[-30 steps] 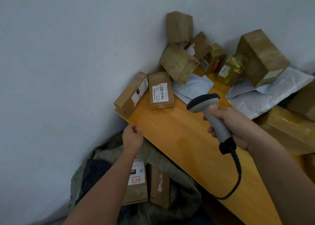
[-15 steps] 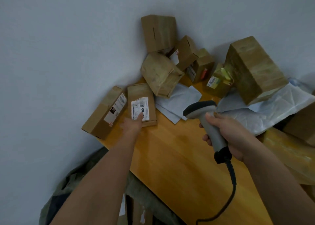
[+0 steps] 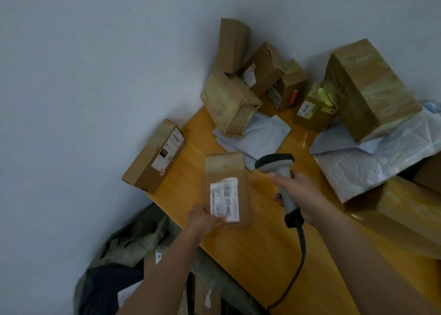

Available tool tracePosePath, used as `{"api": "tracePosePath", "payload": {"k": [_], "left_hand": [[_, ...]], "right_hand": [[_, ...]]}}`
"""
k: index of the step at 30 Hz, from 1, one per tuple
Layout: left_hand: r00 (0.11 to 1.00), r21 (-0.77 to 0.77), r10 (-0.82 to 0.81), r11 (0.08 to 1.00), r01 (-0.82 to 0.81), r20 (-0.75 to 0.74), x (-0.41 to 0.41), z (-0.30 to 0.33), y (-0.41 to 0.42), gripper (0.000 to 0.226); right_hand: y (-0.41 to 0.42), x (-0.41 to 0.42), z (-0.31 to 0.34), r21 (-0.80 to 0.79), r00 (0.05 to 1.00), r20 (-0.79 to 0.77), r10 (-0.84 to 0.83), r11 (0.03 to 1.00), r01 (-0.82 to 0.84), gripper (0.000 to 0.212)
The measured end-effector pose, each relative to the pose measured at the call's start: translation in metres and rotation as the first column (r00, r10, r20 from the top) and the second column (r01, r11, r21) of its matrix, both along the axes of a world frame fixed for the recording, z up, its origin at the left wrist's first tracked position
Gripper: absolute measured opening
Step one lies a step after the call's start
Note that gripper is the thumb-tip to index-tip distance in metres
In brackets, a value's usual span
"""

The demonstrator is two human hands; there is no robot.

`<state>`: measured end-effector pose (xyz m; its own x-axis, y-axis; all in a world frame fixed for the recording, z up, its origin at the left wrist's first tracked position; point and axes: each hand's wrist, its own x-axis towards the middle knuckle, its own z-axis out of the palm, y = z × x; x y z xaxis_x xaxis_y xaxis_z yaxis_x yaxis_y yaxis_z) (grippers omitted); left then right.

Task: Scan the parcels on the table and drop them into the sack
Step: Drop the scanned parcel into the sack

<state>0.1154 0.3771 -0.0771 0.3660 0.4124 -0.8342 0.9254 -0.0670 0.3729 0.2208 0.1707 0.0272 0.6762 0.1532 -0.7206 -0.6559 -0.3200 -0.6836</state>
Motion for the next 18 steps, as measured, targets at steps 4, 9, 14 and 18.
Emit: {"api": "tracePosePath", "payload": {"k": [4,9,14,18], "left_hand": [[0.991,-0.165,-0.132,0.978,0.128,-0.017,-0.020,0.004,-0.006,0.092],[0.960,-0.106,-0.254,0.958,0.267,0.118,-0.031,0.013,-0.019,0.112],[0.965,-0.344,0.137,0.937,-0.053,0.224,-0.033,0.021,-0.020,0.077],[0.942,-0.368,0.187,0.927,-0.074,0.280,-0.024,0.041,-0.021,0.082]], "right_hand": [[0.009,-0.021,-0.028,-0.004,0.998,-0.057,-0.032,0.999,0.032,0.039],[0.007,-0.046,-0.040,0.143,0.979,-0.128,-0.159,0.974,0.177,0.043],[-0.005,-0.059,-0.027,0.244,0.975,-0.087,-0.205,0.944,0.220,0.044],[-0.019,-0.065,-0.011,0.353,0.960,-0.004,-0.281,0.897,0.264,0.044]]}}
